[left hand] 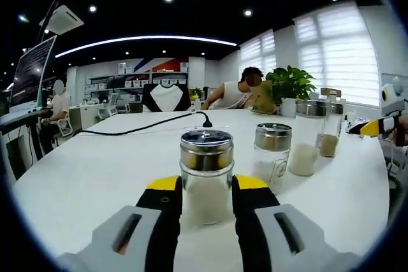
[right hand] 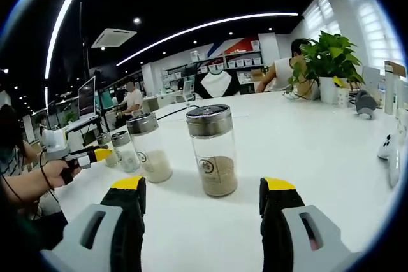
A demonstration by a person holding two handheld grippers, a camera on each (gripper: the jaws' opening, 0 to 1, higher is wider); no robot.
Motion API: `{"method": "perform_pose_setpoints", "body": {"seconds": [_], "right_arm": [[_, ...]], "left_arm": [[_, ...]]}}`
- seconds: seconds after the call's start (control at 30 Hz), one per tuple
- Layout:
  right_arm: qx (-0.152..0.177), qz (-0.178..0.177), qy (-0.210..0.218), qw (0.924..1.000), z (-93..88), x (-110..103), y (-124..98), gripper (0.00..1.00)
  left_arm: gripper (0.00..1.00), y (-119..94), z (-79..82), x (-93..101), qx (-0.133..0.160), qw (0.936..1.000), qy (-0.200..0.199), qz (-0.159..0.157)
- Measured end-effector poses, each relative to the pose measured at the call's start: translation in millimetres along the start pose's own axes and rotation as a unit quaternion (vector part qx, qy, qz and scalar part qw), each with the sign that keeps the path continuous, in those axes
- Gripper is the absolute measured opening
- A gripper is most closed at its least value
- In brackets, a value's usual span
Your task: Rotate the seasoning bottle until the label or dispensing opening points toward the visible target arrow and the bottle remains upright within the marked orientation range
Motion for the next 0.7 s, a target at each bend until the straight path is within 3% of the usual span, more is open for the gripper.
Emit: {"method": "perform_pose_setpoints", "body": {"seconds": [0.33, 0.7], "right_arm": [[-0.001, 0.0, 0.002, 1.0, -1.4, 1.1, -0.1, 0.74], [0.003, -0.005, 0.007, 1.0, -2.5, 4.1, -1.7, 0.74]], "left_arm": [[0.32, 2.5, 1.9, -3.9, -0.012, 0.9994, 0.005, -0.031], [0.32, 6.5, 4.5, -11.6, -0.033, 0.9951, 0.016, -0.092]]}}
Point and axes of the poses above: the point that each gripper's makers call its tool centre point, and the gripper's own axes: y roughly forward along the fingers, x roughly to its right, z roughly out of its top, the point moved 7 cm from there along -y, roughly backward along the fingers, and after that the axes turned 12 degrees about -y, right-handed, at the moved point
